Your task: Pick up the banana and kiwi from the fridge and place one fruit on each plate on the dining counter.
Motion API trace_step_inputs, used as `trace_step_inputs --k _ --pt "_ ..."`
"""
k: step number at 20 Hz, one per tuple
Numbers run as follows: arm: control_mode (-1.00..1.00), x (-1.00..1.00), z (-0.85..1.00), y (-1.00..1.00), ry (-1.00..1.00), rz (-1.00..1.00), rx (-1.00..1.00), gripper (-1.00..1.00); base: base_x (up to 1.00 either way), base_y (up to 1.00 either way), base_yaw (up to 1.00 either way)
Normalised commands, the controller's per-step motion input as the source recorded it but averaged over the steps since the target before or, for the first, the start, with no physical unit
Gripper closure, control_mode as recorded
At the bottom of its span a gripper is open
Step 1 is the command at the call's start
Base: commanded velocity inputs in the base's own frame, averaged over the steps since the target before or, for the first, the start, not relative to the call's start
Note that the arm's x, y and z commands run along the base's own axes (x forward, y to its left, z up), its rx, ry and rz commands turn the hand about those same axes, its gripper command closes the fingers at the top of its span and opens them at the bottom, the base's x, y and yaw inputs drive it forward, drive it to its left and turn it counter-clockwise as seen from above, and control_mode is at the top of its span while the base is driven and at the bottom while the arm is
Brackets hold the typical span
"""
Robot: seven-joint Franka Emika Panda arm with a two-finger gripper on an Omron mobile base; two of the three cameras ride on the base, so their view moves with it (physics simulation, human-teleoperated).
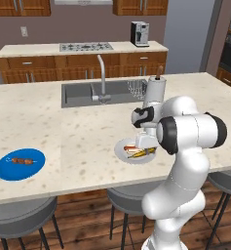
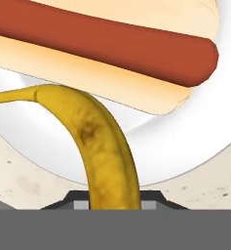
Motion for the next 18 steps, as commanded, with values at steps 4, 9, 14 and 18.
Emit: trace_step_inputs --k 4,9,14,18 --pt "-1.00 0.01 -0.01 0.04 0.00 0.05 0.00 1.00 0.00 0.00 0.00" --pt "-1.00 0.00 -0.18 0.00 -0.06 0.05 0.00 1.00 0.00 0.00 0.00" --pt "-1.00 0.00 0.00 0.00 -0.03 0.02 0.00 -1.00 0.00 0.00 0.00" --pt "-1.00 0.00 0.00 0.00 -0.04 0.01 0.00 -1.00 0.00 0.00 0.00"
